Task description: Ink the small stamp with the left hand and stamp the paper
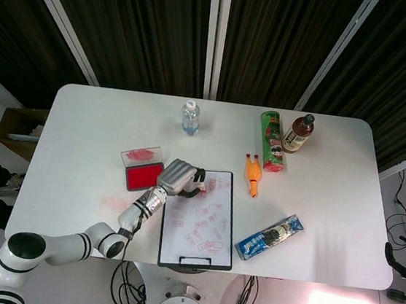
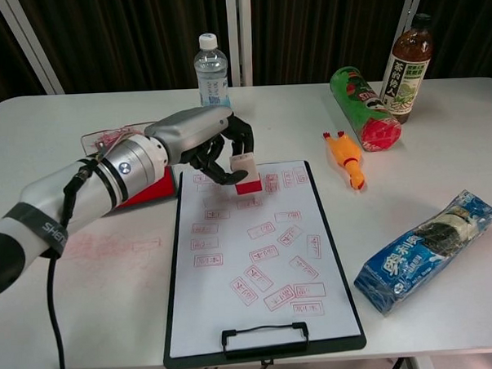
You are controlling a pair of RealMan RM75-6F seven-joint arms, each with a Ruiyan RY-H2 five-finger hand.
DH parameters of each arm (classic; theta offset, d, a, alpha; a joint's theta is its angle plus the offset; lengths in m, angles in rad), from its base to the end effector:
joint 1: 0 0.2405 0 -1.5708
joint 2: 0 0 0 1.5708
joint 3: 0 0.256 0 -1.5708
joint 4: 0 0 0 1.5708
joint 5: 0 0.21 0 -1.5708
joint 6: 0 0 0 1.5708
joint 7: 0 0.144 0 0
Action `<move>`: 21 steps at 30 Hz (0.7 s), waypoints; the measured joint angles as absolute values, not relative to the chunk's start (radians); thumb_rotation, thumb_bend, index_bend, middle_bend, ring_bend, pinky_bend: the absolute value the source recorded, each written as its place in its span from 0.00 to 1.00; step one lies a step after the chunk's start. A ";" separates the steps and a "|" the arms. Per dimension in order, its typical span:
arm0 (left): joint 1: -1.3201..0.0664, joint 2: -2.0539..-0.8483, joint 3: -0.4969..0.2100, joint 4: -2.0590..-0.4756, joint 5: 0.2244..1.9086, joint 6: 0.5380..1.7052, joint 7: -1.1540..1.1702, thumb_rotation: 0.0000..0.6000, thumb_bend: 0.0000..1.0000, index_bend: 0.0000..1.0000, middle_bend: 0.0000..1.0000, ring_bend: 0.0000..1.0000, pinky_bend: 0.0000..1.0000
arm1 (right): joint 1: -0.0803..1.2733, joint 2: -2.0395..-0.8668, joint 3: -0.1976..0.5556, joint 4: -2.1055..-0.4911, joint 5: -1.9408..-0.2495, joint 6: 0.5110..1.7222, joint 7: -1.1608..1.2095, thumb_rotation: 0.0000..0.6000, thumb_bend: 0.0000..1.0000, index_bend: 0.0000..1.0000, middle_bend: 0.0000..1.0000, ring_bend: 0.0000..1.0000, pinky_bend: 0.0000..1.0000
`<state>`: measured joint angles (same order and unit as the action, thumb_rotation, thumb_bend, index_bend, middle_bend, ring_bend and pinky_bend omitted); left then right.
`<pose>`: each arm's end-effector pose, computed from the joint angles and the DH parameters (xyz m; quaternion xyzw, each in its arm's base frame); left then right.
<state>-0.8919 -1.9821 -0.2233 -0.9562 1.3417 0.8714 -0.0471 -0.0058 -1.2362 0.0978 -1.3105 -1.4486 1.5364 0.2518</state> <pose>-0.0869 0.3565 -0.1262 -0.7440 -0.4046 -0.4375 0.3023 -0.3728 -0.1598 0.1705 0.5172 -0.4085 0.4080 0.6318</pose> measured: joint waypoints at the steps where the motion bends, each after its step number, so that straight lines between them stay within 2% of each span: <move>1: -0.897 -1.987 -0.227 -0.947 1.338 0.868 -0.042 1.00 0.41 0.76 0.80 0.76 0.77 | -0.007 -1.233 0.099 -1.310 -1.449 1.539 0.257 1.00 0.32 0.00 0.00 0.00 0.00; 21: -0.910 -2.032 -0.227 -0.856 1.282 0.825 0.033 1.00 0.41 0.76 0.80 0.77 0.78 | -0.006 -1.231 0.104 -1.288 -1.443 1.526 0.287 1.00 0.32 0.00 0.00 0.00 0.00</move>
<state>-0.9098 -2.0324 -0.2271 -0.8558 1.2818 0.8246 0.0335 -0.0055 -1.2315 0.1037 -1.2882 -1.4432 1.5263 0.2868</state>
